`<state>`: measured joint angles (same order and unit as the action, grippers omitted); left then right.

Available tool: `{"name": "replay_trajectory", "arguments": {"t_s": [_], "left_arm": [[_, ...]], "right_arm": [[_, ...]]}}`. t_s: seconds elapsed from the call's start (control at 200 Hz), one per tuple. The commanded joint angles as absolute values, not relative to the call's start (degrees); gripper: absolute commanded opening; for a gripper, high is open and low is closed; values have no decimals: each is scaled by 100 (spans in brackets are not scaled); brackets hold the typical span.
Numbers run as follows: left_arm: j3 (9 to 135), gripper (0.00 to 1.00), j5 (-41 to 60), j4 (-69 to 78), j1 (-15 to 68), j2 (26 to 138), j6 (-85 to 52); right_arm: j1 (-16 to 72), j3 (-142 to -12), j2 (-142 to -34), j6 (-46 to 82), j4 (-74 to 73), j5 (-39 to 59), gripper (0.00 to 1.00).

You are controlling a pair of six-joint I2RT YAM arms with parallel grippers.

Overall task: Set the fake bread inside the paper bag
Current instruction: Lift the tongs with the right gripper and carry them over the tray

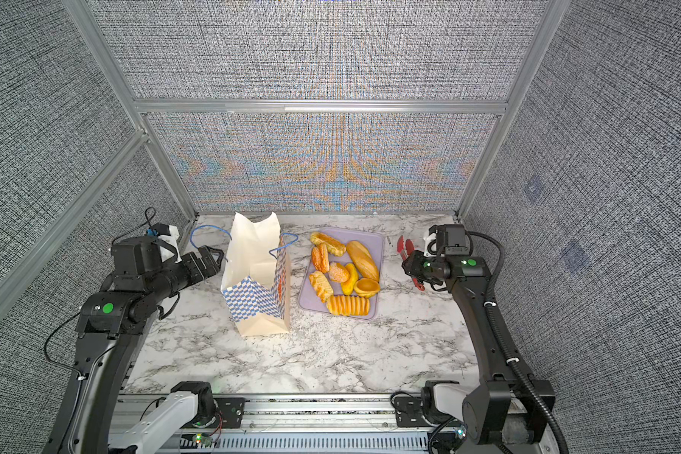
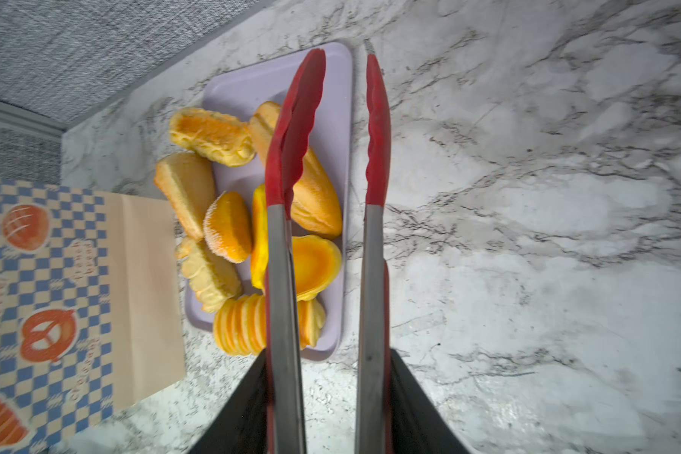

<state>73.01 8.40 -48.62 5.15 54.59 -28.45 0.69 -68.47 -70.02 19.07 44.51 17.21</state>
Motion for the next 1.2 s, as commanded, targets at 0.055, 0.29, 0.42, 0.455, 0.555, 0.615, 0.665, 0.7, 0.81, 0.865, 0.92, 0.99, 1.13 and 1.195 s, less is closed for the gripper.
{"name": "replay_trajectory", "arguments": {"t_s": [0.055, 0.29, 0.42, 0.455, 0.555, 0.615, 0.665, 0.7, 0.81, 0.865, 0.92, 0.99, 1.13, 1.195], "left_arm": [[7574, 98, 762, -5137, 512, 5710, -2622], [7742, 98, 722, -5208, 512, 5835, -2634], [7752, 98, 725, -5234, 511, 5883, -2654], [7756, 98, 730, -5265, 512, 5901, -2654], [7770, 98, 772, -5363, 510, 5962, -2646], [7753, 98, 814, -5403, 510, 5984, -2646], [7734, 98, 843, -5439, 510, 6002, -2646], [7706, 98, 874, -5457, 513, 6002, -2646], [7625, 98, 903, -5489, 515, 6002, -2628], [7604, 98, 890, -5493, 510, 5991, -2610], [7583, 98, 872, -5484, 513, 5981, -2595], [7576, 99, 874, -5477, 510, 5976, -2575], [7487, 98, 1044, -5390, 525, 5950, -2580], [7408, 98, 1073, -5338, 543, 5926, -2592]], "right_arm": [[253, -6877, -6760, 1828, 4379, 2510, 44], [452, -7184, -6630, 1584, 4853, 2864, 42], [634, -7331, -6646, 1512, 5070, 2812, 44], [692, -7369, -6646, 1480, 5127, 2787, 44], [802, -7427, -6646, 1411, 5244, 2757, 44], [850, -7442, -6662, 1404, 5305, 2745, 44], [904, -7483, -6695, 1407, 5379, 2694, 44], [951, -7512, -6730, 1399, 5425, 2626, 44], [1178, -7649, -6858, 1358, 5666, 2258, 44], [1272, -7688, -6911, 1333, 5732, 2124, 44], [1386, -7727, -7005, 1297, 5821, 1979, 44], [1536, -7769, -7126, 1258, 5904, 1830, 44], [1759, -7821, -7349, 1279, 5842, 1794, 45], [1892, -7915, -7495, 1277, 5830, 1760, 45]]}}
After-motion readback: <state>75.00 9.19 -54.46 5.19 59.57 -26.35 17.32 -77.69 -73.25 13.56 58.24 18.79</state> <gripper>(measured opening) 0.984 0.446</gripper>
